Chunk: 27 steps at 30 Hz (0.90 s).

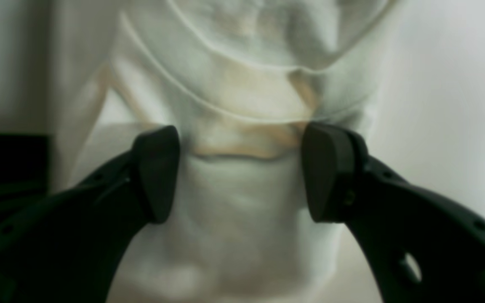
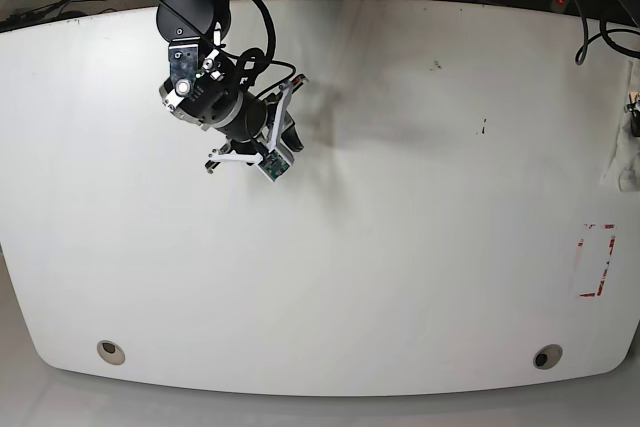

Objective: Fold the T-shirt properly

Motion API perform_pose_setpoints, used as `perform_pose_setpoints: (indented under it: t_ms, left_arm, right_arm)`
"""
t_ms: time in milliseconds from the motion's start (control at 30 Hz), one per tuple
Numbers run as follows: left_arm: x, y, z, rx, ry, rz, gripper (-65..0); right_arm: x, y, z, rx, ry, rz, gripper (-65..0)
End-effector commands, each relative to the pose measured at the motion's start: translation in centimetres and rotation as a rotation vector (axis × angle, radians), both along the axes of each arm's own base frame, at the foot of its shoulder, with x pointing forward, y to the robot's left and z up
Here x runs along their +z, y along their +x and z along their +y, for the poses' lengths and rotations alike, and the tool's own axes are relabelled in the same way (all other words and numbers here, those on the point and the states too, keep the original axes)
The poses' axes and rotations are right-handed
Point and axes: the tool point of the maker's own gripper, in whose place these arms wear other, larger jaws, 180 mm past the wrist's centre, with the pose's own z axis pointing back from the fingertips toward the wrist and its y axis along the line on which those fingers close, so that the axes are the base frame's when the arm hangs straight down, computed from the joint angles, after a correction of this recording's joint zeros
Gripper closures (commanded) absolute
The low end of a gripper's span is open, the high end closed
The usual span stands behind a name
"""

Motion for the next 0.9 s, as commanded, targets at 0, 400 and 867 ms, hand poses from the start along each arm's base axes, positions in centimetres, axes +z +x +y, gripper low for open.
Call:
perform_pose_setpoints:
  t_ms: [0,400,867]
  left_arm:
    - [5.6,2.8,0.9,-0.041,0.097,-0.130,-42.8]
    - [11.8,7.7,-8.9,-0.207,0.221,-0.328,-42.5]
    - [4.0,6.7,-25.2,-0.333,-0.029,-0.628,-42.8]
  right_arm:
    - [1.5,0.9,0.2,0.001,0.024,-0.053,-7.6]
    - [3.3,3.2,-4.2,-0.017,0.030,-0.218,-7.9]
    - [0.0,4.8,-13.5,-0.330,0.211,-0.385,-7.9]
